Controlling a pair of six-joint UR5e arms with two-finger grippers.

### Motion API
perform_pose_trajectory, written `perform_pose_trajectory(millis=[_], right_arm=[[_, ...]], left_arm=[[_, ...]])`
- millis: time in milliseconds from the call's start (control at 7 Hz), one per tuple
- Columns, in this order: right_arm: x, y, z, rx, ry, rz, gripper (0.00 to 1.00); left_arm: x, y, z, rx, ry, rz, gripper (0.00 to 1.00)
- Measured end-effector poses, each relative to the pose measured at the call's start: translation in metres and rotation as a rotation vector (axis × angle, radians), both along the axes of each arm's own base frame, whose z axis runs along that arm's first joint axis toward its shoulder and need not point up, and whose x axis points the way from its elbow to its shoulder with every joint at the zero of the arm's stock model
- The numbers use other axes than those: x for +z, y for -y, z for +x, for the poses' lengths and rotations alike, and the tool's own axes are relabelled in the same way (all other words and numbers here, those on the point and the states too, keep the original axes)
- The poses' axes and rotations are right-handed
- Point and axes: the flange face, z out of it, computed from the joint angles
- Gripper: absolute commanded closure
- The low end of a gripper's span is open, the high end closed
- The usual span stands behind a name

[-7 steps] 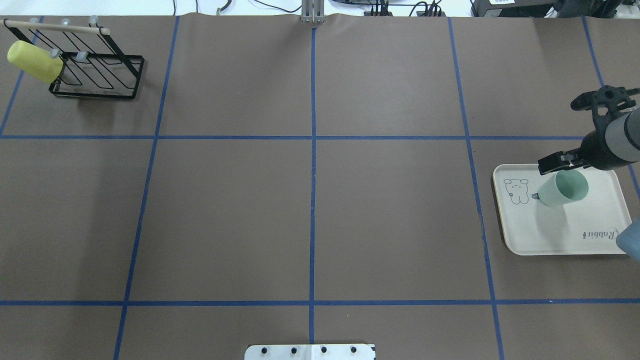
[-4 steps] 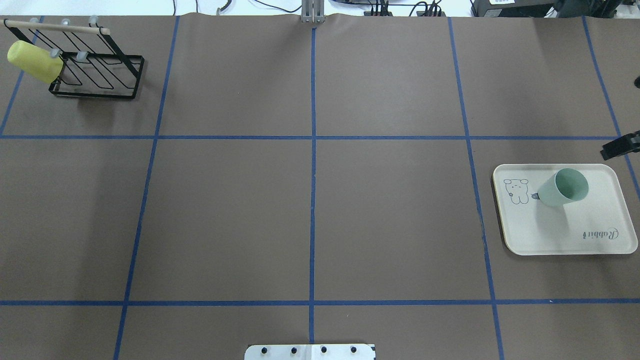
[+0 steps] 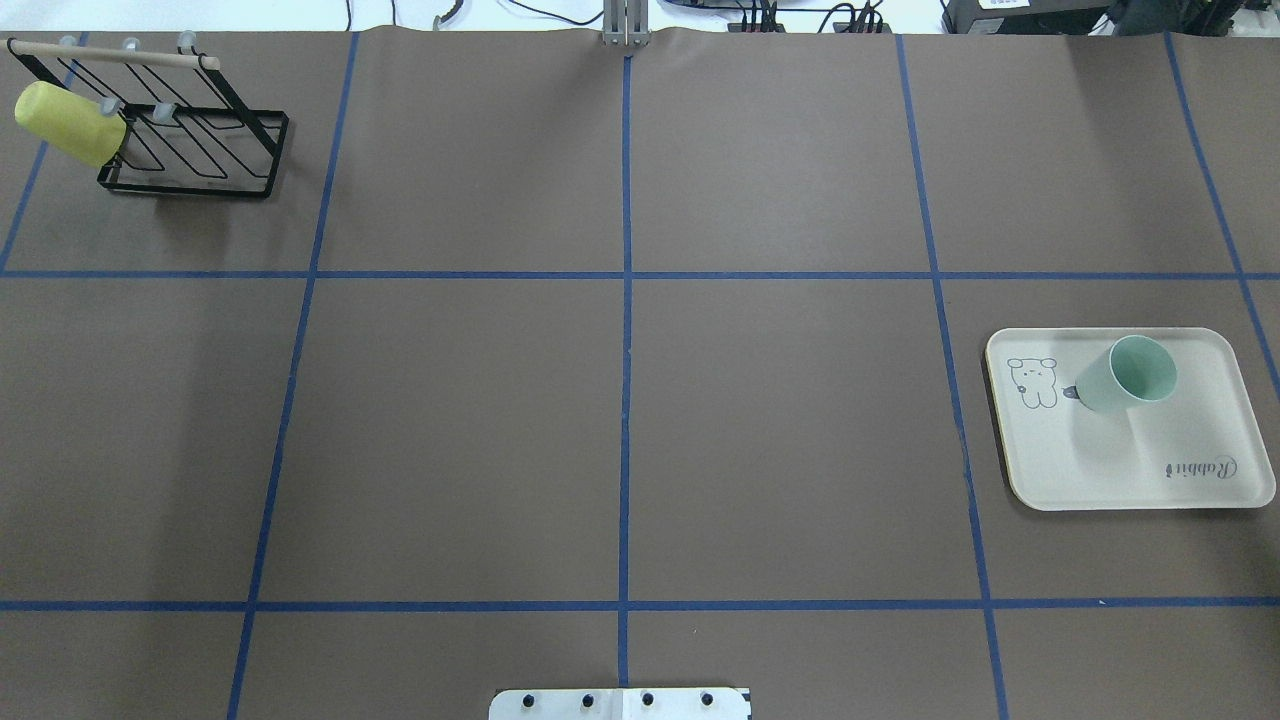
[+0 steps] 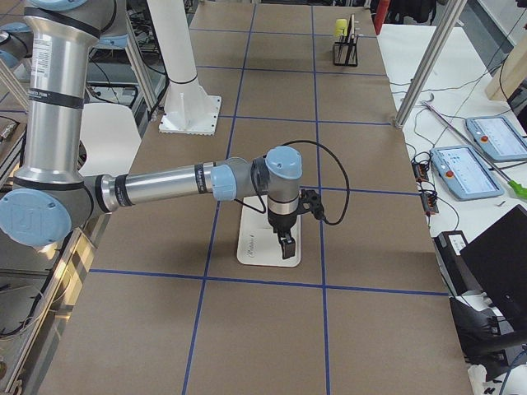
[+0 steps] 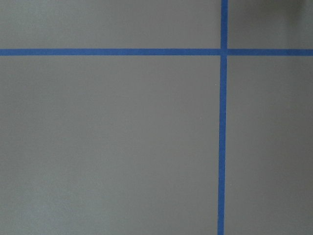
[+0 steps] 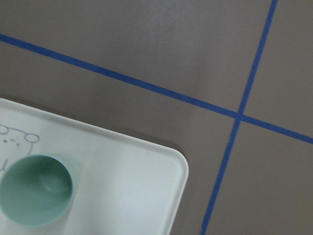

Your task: Left arm grabs green cup and hands to right arm on tray

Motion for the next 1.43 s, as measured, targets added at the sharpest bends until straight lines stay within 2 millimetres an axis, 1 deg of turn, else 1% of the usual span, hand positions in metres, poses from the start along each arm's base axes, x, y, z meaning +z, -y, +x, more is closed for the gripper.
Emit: perform_pose_trajectory(millis=[143,286,571,857,1429], right_arm=[[0.013,-0.013,0.012,-0.001,-0.005,-0.025,0.00],[0.022,-0.020,0.017,0.002,-0.006,-0.044,0.00],[0.033,-0.022,0.018,0.008,-0.002,-0.065,0.00],[0.025,-0.016,0.018,0.013,0.001,-0.050,0.00],[0.024,-0.013,0.017,0.014,0.003,-0.046,0.00]], left_arm=[[0.000,0.000,0.000,0.000,0.000,-0.001,0.00],[0.001,0.000,0.000,0.000,0.000,-0.001,0.00],[0.001,0.000,0.000,0.001,-0.001,0.003,0.00],[0.000,0.000,0.000,0.000,0.001,0.022,0.00],[-0.009,0.006,0.000,0.000,0.005,0.081,0.00]])
